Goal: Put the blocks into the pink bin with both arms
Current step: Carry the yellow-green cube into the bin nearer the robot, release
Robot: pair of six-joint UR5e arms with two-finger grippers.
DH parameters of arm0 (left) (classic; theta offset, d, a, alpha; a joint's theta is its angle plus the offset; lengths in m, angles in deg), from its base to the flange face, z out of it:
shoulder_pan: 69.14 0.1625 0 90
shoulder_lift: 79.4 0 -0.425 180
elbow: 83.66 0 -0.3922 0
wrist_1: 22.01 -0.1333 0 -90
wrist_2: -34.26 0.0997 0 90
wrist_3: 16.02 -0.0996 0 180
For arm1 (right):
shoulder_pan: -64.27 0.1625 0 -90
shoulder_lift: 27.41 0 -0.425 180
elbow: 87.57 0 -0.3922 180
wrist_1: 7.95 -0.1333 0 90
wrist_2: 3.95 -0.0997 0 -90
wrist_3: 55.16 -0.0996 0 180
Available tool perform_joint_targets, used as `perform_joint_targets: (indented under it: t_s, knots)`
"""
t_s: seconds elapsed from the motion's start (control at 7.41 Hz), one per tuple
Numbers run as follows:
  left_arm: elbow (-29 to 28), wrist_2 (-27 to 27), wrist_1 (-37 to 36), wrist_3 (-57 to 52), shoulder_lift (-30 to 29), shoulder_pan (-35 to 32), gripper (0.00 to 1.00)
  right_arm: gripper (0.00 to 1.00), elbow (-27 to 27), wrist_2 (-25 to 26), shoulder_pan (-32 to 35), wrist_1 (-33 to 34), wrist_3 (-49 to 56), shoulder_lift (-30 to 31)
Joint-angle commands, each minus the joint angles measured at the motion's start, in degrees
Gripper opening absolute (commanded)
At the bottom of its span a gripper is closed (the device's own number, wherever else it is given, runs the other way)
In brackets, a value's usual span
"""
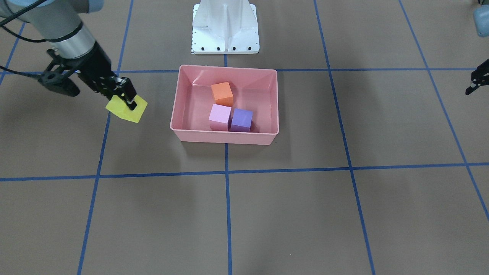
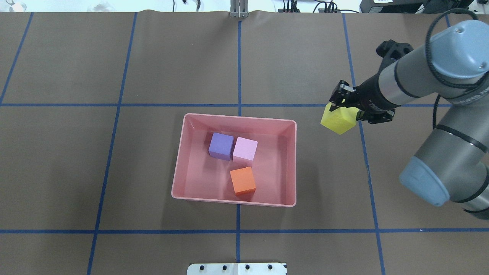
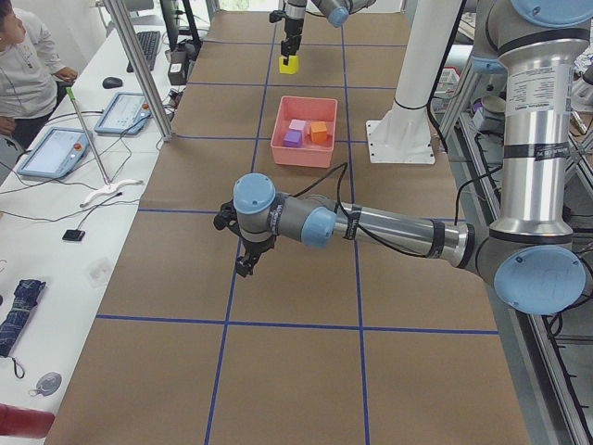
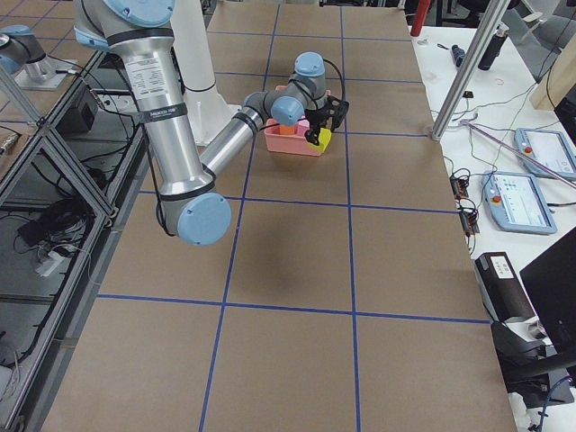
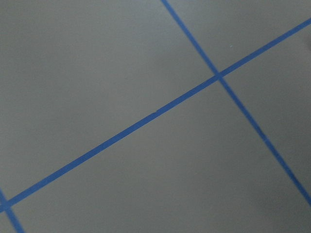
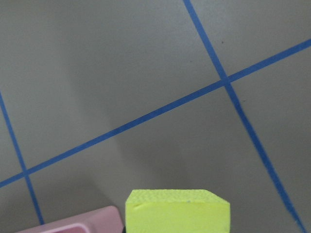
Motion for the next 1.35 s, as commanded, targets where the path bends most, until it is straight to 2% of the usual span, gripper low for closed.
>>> perform_joint_targets:
  t_s: [0.0, 0.4, 0.54, 0.67, 0.81, 0.94, 1.21]
  knots:
    - [-0.96, 3.46, -13.94, -1.66, -0.91, -6.01, 1.00, 0.00, 0.63, 7.95, -9.00, 7.89, -8.60, -8.67]
    - [-2.18, 4.89, -14.19, -1.40, 0.57, -7.88, 1.00, 0.00, -1.81, 14.36, -17.35, 14.02, -15.20, -17.80]
    - [-2.10, 4.54, -13.93, -1.48, 0.49, -7.88, 1.00, 0.15, -6.79, 16.39, -18.95, 14.04, -17.92, -22.44]
    - [-2.19, 4.45, -13.84, -1.48, 0.31, -7.79, 1.00, 0.78, -11.10, 17.54, -19.83, 14.65, -18.47, -26.49]
    - [-2.02, 4.45, -13.84, -1.48, 0.14, -7.79, 1.00, 1.00, -12.45, 19.90, -21.23, 17.27, -20.39, -29.58]
    - [-1.93, 4.45, -13.84, -1.48, 0.14, -7.79, 1.00, 1.00, -12.73, 20.62, -21.60, 21.56, -20.58, -31.44]
    - [-1.75, 4.36, -13.49, -1.48, 0.05, -7.79, 1.00, 1.00, -12.21, 20.54, -21.34, 25.45, -19.71, -30.50]
